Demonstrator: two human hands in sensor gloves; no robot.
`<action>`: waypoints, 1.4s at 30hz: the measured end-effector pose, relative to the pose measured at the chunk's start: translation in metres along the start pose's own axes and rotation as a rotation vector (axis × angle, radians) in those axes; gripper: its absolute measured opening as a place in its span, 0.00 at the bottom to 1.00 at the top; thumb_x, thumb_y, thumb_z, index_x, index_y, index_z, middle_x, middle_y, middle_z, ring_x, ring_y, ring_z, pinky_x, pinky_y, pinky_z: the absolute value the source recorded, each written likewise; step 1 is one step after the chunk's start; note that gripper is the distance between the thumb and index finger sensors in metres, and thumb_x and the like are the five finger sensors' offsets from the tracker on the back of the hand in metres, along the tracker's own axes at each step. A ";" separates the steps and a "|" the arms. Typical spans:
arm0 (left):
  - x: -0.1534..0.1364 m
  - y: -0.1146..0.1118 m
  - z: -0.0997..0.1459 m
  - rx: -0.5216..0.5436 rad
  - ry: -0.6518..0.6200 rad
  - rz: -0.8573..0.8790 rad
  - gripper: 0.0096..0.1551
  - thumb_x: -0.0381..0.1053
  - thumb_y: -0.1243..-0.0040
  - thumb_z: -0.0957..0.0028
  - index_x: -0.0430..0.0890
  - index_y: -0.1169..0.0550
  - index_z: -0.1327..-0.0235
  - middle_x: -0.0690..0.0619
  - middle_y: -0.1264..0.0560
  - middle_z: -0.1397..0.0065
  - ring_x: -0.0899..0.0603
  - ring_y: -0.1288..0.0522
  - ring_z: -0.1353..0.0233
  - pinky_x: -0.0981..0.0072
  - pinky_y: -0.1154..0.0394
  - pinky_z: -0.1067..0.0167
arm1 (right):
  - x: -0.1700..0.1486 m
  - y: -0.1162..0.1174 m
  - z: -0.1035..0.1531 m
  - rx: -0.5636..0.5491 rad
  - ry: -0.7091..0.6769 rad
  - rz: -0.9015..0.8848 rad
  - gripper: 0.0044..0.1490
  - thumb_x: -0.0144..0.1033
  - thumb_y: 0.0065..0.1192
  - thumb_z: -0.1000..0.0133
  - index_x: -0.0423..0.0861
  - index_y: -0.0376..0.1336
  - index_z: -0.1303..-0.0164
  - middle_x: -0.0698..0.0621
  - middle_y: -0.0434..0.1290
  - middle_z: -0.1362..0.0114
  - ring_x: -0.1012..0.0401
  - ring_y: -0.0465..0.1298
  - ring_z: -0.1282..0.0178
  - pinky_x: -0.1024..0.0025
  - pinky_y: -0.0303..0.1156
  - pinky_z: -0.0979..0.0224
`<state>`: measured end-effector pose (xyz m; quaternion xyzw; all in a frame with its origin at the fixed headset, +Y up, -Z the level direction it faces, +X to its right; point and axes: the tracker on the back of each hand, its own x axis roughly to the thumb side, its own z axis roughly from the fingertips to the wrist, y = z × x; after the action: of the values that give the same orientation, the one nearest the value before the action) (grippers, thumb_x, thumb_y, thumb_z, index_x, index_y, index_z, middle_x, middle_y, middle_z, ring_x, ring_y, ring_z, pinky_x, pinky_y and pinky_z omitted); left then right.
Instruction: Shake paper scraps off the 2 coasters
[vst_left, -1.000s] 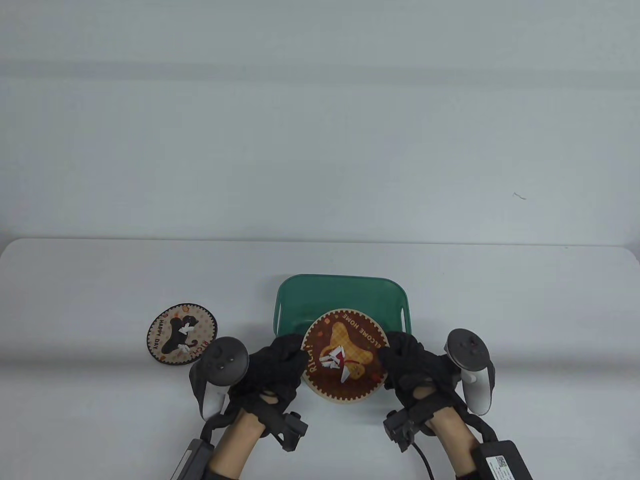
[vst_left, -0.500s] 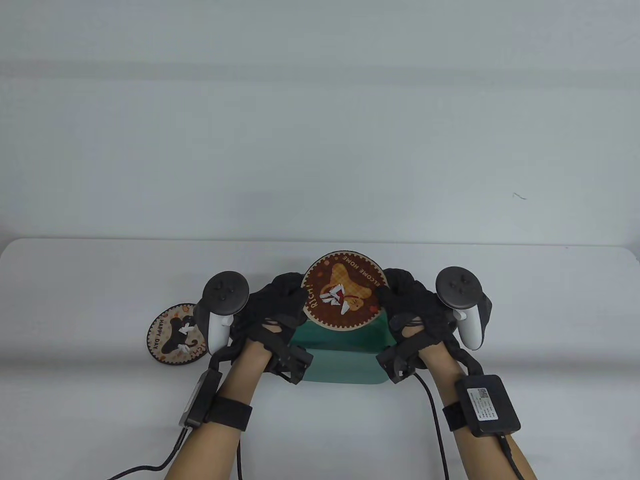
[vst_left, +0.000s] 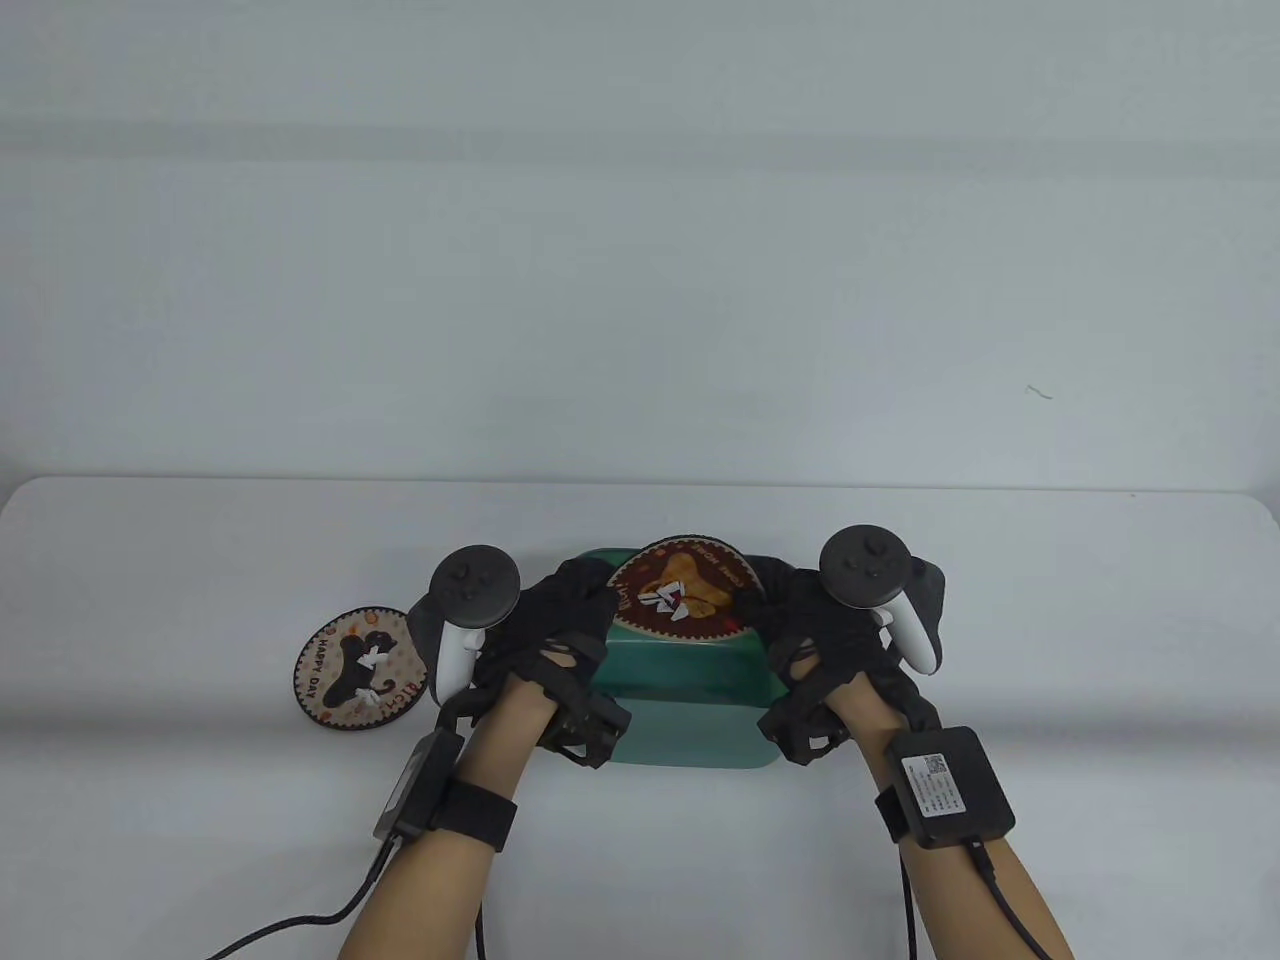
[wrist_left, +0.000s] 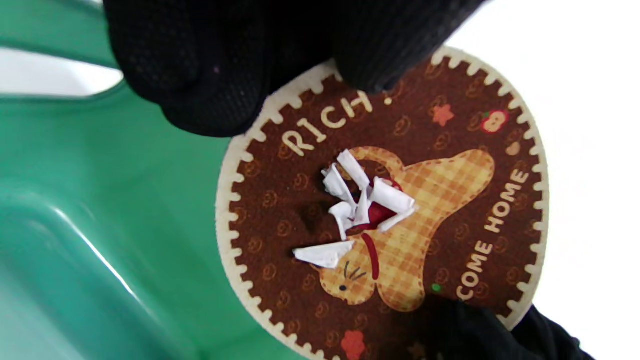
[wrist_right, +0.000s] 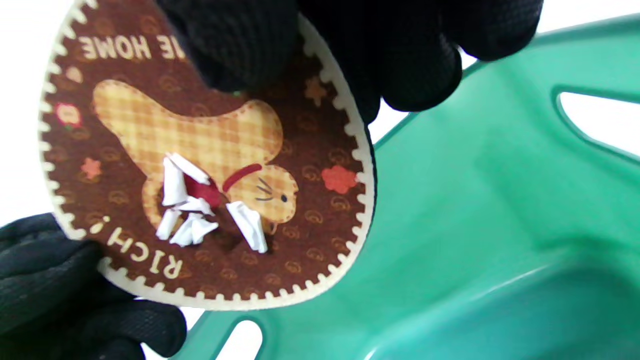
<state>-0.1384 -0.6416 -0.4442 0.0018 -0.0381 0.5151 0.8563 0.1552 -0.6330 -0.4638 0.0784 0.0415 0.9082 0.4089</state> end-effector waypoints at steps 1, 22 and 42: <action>0.002 0.004 0.003 0.003 -0.005 -0.031 0.23 0.47 0.37 0.48 0.45 0.25 0.40 0.41 0.26 0.35 0.32 0.21 0.41 0.50 0.21 0.47 | -0.001 0.000 0.000 0.001 -0.006 -0.012 0.25 0.39 0.61 0.49 0.54 0.62 0.41 0.48 0.72 0.39 0.51 0.71 0.40 0.53 0.64 0.36; -0.092 0.019 0.113 0.130 -0.031 -0.059 0.32 0.51 0.40 0.47 0.42 0.35 0.33 0.39 0.34 0.31 0.29 0.29 0.35 0.47 0.27 0.42 | 0.003 -0.002 0.027 -0.270 0.014 0.104 0.24 0.40 0.60 0.50 0.54 0.62 0.42 0.50 0.75 0.41 0.53 0.75 0.44 0.58 0.70 0.42; -0.088 0.017 0.116 0.080 -0.044 -0.063 0.32 0.51 0.40 0.48 0.42 0.34 0.34 0.39 0.33 0.31 0.29 0.29 0.36 0.47 0.27 0.42 | 0.037 -0.011 0.034 -0.435 0.016 0.196 0.25 0.37 0.61 0.51 0.49 0.63 0.43 0.45 0.79 0.46 0.52 0.80 0.52 0.56 0.72 0.48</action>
<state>-0.2016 -0.7164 -0.3348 0.0486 -0.0362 0.4890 0.8702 0.1453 -0.5978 -0.4280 -0.0150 -0.1597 0.9318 0.3256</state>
